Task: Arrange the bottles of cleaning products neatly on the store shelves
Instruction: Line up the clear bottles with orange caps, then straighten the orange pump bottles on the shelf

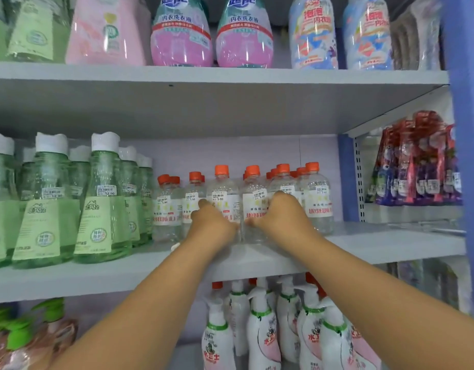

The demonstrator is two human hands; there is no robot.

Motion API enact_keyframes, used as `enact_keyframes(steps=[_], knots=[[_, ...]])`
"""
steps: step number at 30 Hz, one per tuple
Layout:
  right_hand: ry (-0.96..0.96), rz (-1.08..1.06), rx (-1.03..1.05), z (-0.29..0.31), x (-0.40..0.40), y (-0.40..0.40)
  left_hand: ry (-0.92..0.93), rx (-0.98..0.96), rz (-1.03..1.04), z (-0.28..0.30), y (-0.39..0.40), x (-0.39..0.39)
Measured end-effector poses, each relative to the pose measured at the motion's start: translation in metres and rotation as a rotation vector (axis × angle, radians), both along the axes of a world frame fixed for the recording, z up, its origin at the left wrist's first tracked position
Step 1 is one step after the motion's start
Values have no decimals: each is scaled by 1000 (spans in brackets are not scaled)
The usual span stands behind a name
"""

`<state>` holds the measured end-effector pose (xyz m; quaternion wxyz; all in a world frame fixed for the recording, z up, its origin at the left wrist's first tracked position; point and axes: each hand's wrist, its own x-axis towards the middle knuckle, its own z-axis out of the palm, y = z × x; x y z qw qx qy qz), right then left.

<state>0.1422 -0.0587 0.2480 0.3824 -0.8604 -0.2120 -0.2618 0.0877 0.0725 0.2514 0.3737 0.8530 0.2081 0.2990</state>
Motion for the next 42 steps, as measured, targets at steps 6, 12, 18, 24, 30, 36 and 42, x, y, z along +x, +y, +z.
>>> enact_keyframes(steps=[6,12,18,24,30,36,42], knots=[[-68,-57,-8,0,3,8,41,18,41,0,5,13],[-96,-52,-16,-6,8,12,-48,-35,36,-6,2,9],[-67,28,-57,-6,-47,-7,-343,235,5,-21,-26,-80],[-380,580,407,-97,-192,3,-608,13,57,-129,22,-236],[319,779,261,-202,-193,151,-386,-110,312,-215,175,-280],[495,734,241,-250,-186,284,-298,-108,383,-255,307,-279],[493,599,280,-268,-186,332,-209,-114,251,-267,354,-262]])
